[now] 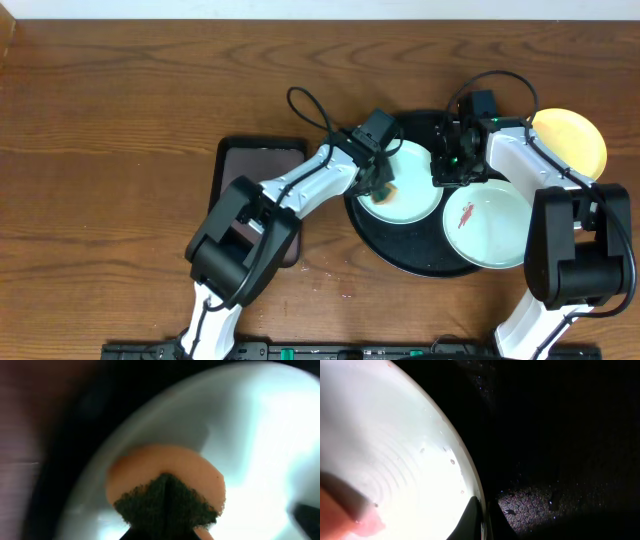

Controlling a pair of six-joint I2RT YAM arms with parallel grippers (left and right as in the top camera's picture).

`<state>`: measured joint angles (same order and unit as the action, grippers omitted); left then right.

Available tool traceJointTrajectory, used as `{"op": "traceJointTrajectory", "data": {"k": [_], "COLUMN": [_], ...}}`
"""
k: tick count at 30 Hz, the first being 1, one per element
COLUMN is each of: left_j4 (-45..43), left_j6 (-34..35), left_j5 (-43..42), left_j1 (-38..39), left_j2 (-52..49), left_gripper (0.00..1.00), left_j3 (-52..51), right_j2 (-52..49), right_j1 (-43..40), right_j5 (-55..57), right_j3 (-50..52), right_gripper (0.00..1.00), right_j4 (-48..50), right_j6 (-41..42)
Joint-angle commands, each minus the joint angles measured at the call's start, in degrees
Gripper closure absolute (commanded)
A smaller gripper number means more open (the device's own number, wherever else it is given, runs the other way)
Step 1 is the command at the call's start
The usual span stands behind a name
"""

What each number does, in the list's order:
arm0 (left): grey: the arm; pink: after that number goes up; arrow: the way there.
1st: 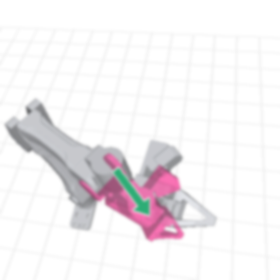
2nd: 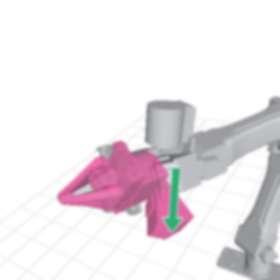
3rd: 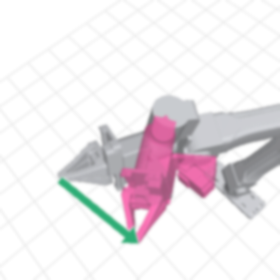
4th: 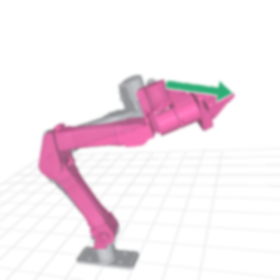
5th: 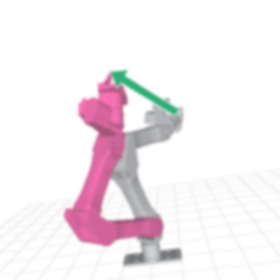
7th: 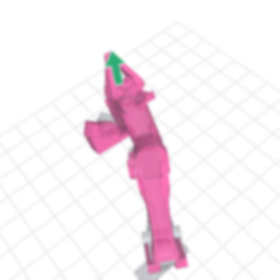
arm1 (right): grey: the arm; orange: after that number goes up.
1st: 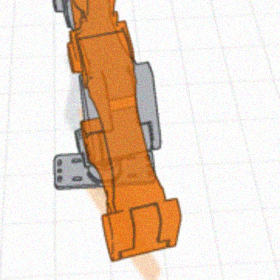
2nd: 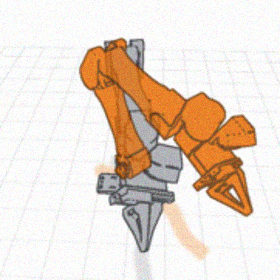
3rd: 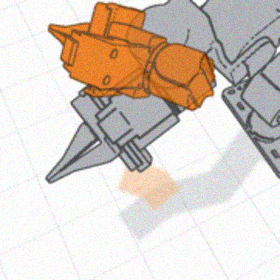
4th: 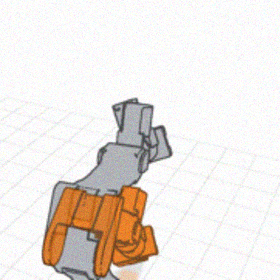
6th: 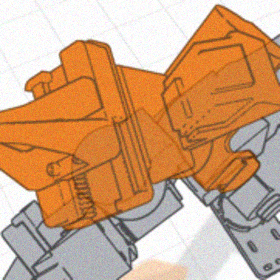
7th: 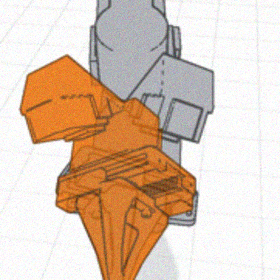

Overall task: Clean dirty plates on tray and stack at the side
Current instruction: 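Scrub the white plate with the sponge while the right gripper holds it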

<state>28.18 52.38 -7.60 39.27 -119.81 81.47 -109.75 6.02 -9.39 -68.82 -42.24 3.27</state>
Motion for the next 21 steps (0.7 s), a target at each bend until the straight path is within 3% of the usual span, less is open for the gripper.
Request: {"op": "traceJointTrajectory", "data": {"k": [1,12,16,21], "left_j4": [4.98,4.39,2.27,-3.76], "left_j6": [-4.2,-9.6,-9.7,-7.19], "left_j5": [12.83,13.6,11.47,6.8], "left_j1": [-0.48,-0.83,-0.66,-0.55], "left_j2": [-2.29,7.58,11.67,9.97], "left_gripper": [0.93,0.92,0.93,0.93], "left_j3": [-1.84,-0.81,-0.81,-0.87], "right_j2": [-0.5,-0.5,-0.5,-0.5], "right_j1": [0.46,0.46,0.46,0.46], "right_j5": [1.84,1.81,1.4,0.94], "right_j3": [1.14,1.11,1.11,1.11], "right_gripper": [0.99,0.99,0.99,0.99], "right_j4": [0.04,0.07,0.11,0.22], "right_j6": [-0.31,-0.31,-0.31,-0.11]}}
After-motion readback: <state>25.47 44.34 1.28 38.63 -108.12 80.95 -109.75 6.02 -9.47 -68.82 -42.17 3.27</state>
